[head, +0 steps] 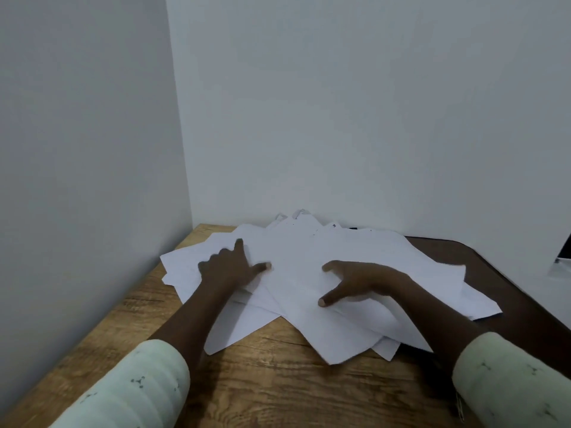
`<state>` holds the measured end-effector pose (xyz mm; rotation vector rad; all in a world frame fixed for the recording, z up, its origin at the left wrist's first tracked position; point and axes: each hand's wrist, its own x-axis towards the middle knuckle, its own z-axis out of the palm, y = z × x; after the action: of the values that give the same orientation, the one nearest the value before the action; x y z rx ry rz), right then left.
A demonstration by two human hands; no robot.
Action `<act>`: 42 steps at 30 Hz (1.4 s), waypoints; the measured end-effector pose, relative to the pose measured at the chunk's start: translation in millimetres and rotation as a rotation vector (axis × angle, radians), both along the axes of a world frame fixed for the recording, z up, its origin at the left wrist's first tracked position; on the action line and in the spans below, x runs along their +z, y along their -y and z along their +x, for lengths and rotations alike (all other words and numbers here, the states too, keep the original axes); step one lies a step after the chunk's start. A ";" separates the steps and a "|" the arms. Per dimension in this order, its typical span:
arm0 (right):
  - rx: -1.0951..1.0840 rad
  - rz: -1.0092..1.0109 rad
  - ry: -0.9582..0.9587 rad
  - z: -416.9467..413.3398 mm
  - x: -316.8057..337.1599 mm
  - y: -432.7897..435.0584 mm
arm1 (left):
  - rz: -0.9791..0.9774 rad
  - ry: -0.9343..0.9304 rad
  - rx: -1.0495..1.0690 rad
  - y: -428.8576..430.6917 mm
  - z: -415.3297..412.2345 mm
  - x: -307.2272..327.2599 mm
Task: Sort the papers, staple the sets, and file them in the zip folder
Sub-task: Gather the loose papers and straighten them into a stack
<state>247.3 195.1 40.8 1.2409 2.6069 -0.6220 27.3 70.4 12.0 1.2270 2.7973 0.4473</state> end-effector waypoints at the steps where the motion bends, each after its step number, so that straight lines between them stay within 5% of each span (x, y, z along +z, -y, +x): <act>1: 0.049 -0.021 0.030 0.1 6.4 1.1 | 0.092 -0.040 -0.005 -0.7 1.6 10.3; 4: 0.106 0.030 0.096 -5.1 18.7 8.7 | 0.239 0.013 -0.001 -6.1 -8.1 23.4; 9: -0.043 0.159 -0.054 -41.5 -6.6 46.3 | -0.083 0.204 0.128 -5.5 -37.7 -3.5; 15: -0.081 0.135 -0.035 -88.0 -26.0 52.0 | -0.015 0.103 -0.025 -10.1 -30.4 2.7; 19: -0.007 0.131 -0.070 -98.9 -19.5 61.2 | 0.180 0.651 -0.067 -13.6 -10.3 34.3; 24: 0.066 0.303 -0.338 -84.6 -18.1 73.7 | 0.406 1.075 0.062 -8.4 -10.3 20.2; 28: 0.136 0.143 -0.133 -81.0 -28.1 82.2 | 0.567 1.304 0.156 -2.3 -2.0 14.0; 35: 0.118 0.723 -0.472 -57.8 -34.7 71.3 | 0.553 1.472 0.034 17.5 21.7 32.7; 38: 0.263 0.755 -0.695 -38.1 -24.2 63.6 | 0.643 1.535 0.021 22.0 3.5 35.8; 42: 0.537 1.054 -0.824 -14.6 -20.4 53.6 | 0.771 1.702 0.069 32.5 -21.7 33.4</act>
<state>232.7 141.6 20.5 0.2818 3.9369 0.5779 5.6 37.9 45.4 0.2657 1.1439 1.6097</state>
